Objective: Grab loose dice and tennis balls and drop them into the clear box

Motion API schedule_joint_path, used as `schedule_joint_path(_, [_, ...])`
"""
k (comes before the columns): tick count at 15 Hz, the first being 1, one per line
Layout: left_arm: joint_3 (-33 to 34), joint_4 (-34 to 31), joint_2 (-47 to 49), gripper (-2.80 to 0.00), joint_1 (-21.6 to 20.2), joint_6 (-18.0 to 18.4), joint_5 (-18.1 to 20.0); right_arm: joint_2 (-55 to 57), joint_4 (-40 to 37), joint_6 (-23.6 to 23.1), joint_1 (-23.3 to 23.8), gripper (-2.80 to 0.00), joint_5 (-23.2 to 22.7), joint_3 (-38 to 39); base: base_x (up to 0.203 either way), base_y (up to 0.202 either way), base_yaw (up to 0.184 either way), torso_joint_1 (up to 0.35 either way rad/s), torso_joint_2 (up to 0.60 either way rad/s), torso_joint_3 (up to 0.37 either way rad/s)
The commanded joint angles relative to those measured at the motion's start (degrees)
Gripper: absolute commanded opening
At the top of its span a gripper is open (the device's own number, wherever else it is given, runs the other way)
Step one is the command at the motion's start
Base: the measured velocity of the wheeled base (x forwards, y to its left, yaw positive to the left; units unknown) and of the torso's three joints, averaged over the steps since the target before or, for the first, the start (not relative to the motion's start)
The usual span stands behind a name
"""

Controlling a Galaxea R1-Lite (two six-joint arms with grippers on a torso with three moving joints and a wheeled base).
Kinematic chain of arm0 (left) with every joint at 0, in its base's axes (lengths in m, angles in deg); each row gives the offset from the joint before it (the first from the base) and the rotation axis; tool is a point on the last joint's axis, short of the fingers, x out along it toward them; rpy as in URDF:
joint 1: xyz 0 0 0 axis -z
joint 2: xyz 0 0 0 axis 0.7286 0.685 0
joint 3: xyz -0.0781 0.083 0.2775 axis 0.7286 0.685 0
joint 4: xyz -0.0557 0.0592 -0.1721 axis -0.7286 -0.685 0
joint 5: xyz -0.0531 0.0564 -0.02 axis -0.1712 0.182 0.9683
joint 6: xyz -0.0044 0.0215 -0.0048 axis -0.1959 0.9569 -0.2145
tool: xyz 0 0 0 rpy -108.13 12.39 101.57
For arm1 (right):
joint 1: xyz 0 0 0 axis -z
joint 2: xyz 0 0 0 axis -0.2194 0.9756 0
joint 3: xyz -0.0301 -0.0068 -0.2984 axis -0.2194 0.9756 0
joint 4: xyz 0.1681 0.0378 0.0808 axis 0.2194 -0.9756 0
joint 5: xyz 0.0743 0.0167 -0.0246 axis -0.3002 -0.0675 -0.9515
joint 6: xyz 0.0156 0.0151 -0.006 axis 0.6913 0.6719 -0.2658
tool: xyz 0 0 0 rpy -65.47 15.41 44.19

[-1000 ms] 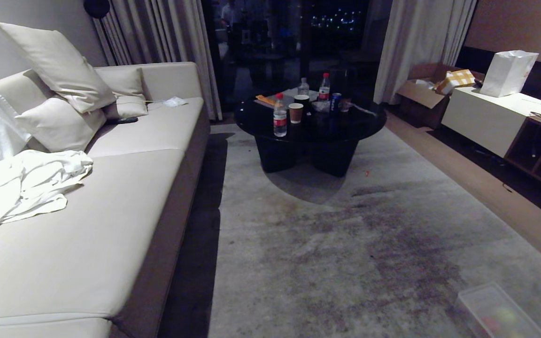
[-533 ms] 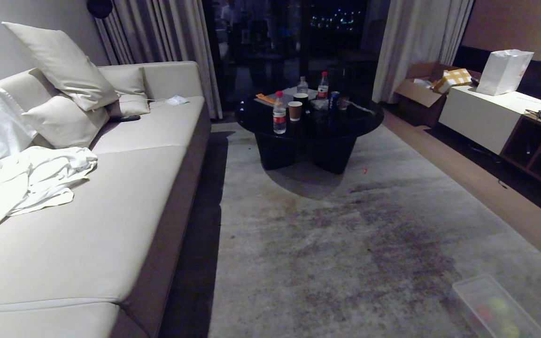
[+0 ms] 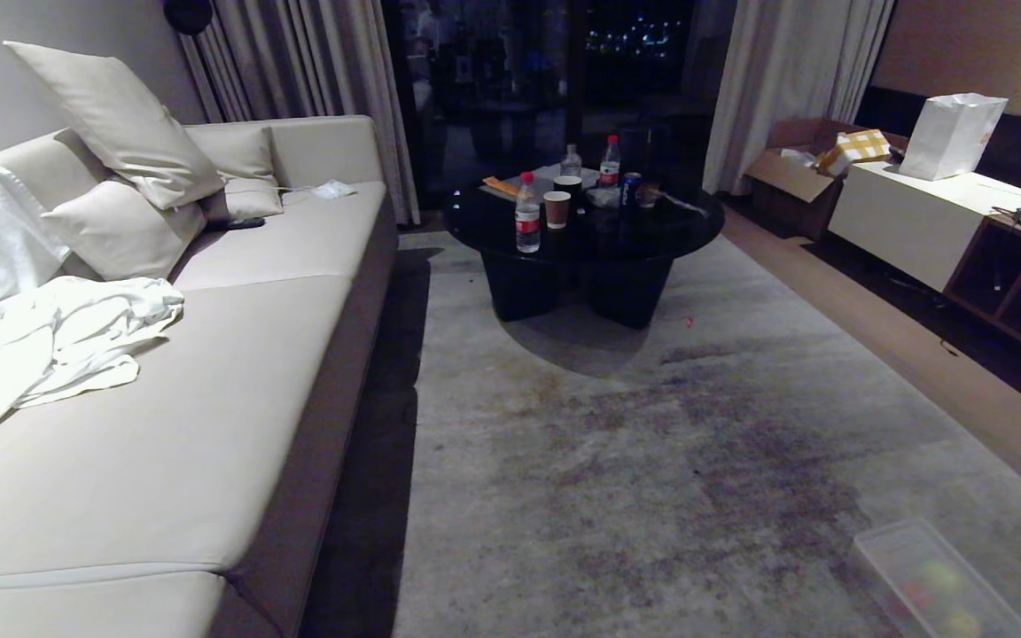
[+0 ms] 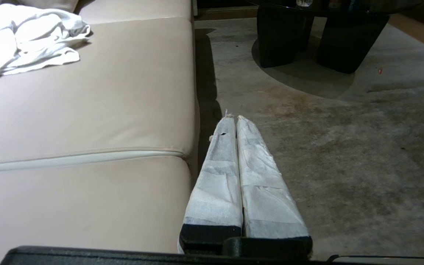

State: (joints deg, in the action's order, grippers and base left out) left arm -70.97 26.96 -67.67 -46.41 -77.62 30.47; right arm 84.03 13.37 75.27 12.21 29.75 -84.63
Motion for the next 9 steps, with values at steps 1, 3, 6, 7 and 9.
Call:
schedule_joint_path(1, [0.09,-0.07,0.09,-2.8,0.0,-0.96,-0.21,0.07,-0.03,-0.02,-0.06,-2.8,-0.02,-0.01,0.0,0.0,0.0,0.0,0.0,0.0])
schedule_joint_path(3, [0.09,-0.07,0.09,-2.8,0.0,-2.08,-1.11,0.07,0.06,-0.02,-0.06,-2.8,-0.02,-0.01,0.0,0.0,0.0,0.0,0.0,0.0])
schedule_joint_path(6, [0.09,-0.07,0.09,-2.8,0.0,-3.35,-1.47,0.07,-0.03,-0.02,0.02,-2.8,-0.02,-0.01,0.0,0.0,0.0,0.0,0.0,0.0])
schedule_joint_path(7, [0.09,-0.07,0.09,-2.8,0.0,-3.37,-1.47,0.07,-0.03,-0.02,0.02,-2.8,-0.02,-0.01,0.0,0.0,0.0,0.0,0.0,0.0])
schedule_joint_path(9, [0.09,-0.07,0.09,-2.8,0.0,-3.28,-1.47,0.07,-0.03,-0.02,-0.06,-2.8,-0.02,-0.01,0.0,0.0,0.0,0.0,0.0,0.0])
